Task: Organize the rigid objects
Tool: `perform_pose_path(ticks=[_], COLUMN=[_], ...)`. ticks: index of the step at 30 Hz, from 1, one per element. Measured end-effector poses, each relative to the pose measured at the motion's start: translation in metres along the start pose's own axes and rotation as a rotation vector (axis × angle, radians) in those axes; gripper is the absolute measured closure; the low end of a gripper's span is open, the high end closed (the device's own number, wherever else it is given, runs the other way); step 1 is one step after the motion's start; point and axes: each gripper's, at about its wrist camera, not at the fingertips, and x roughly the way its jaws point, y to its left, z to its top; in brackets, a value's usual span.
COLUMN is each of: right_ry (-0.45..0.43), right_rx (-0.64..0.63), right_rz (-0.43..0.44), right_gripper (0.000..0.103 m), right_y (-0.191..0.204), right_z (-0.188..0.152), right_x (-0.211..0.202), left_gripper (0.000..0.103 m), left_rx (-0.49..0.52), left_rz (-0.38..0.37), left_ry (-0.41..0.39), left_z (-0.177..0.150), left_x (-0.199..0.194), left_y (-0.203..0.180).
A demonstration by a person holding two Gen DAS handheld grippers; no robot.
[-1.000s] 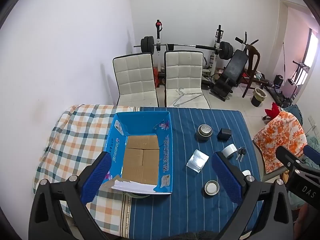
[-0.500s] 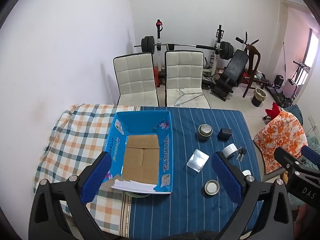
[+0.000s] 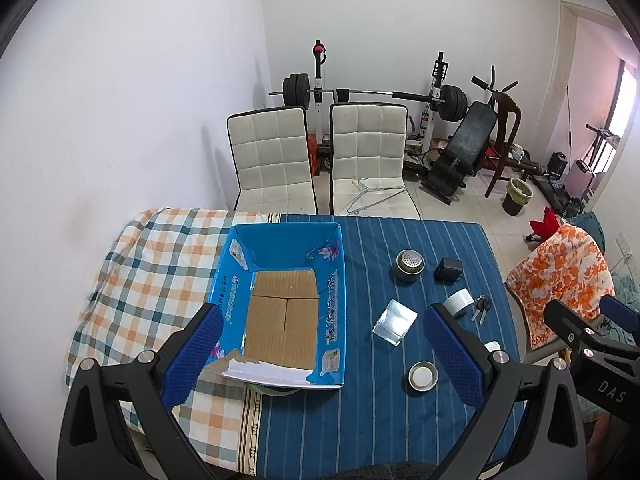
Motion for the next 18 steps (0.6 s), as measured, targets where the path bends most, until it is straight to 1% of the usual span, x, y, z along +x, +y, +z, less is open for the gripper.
perform_pose_path(ticks=[18], right_ry=[-0.023], right_rx=[-0.02], right_rz=[-0.008], right_gripper=[0.0], right_y=[0.005], right_z=[0.008], right_x=[-0.011], left_gripper=[0.0], left_rx=[-0.004], left_rz=[-0.003], left_ry=[-0.002], left_z=[-0.001], left_x=[-0.001], left_y=[0.0])
